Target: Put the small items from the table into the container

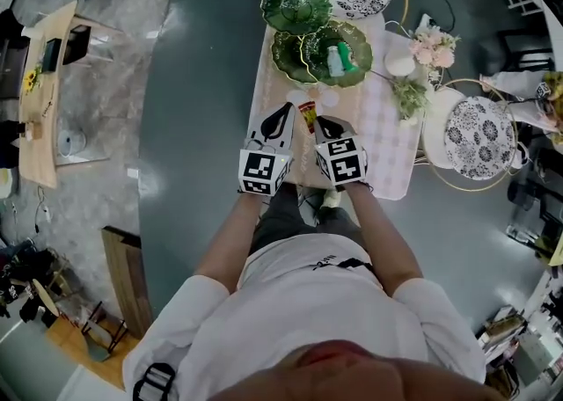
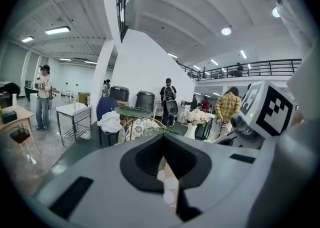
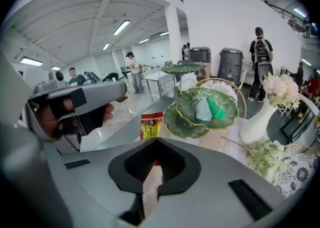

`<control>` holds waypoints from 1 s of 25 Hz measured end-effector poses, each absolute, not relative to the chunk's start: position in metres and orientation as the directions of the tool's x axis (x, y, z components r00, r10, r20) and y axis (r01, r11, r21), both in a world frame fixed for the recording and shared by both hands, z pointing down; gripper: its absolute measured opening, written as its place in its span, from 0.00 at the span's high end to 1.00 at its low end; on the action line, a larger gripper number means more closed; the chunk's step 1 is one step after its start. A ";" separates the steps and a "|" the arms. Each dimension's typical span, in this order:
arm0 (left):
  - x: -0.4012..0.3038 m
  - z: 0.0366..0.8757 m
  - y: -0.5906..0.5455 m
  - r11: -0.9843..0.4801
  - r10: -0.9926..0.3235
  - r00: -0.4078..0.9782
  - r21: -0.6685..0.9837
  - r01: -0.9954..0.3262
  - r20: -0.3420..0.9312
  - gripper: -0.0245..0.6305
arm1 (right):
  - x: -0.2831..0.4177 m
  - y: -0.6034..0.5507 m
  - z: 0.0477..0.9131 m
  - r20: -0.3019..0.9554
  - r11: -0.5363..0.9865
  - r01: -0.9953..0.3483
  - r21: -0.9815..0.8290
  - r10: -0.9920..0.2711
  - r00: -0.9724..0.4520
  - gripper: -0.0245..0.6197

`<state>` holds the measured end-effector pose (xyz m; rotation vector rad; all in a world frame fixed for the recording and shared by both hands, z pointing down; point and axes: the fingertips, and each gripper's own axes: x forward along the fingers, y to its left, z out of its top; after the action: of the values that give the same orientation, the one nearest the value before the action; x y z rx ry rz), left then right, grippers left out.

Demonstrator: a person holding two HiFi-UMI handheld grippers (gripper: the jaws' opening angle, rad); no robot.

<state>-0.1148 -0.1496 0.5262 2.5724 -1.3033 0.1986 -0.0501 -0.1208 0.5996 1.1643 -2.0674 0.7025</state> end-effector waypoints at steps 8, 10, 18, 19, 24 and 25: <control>-0.098 0.495 -0.171 -0.606 -0.762 0.620 0.132 -0.785 0.189 0.95 | -0.026 -0.173 0.557 0.696 0.386 -0.916 -0.112 -0.627 -0.350 0.94; -0.094 0.491 -0.178 -0.615 -0.756 0.628 0.130 -0.778 0.183 0.95 | -0.021 -0.187 0.551 0.684 0.364 -0.924 -0.113 -0.647 -0.338 0.94; -0.081 0.495 -0.208 -0.639 -0.735 0.655 0.143 -0.756 0.174 0.95 | -0.014 -0.228 0.562 0.688 0.302 -0.944 -0.136 -0.656 -0.309 0.94; -0.080 0.497 -0.213 -0.642 -0.732 0.659 0.147 -0.752 0.172 0.95 | -0.013 -0.234 0.566 0.693 0.295 -0.945 -0.140 -0.652 -0.306 0.94; -0.070 0.508 -0.235 -0.666 -0.711 0.682 0.149 -0.731 0.171 0.95 | -0.010 -0.255 0.584 0.724 0.261 -0.955 -0.144 -0.630 -0.281 0.94; -0.069 0.510 -0.239 -0.669 -0.708 0.685 0.150 -0.728 0.171 0.95 | -0.009 -0.258 0.588 0.731 0.255 -0.956 -0.142 -0.624 -0.275 0.94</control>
<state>-0.0687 -0.2393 0.5103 2.6908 -1.1609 0.1447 -0.0090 -0.2579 0.5882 1.4295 -1.9873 0.7964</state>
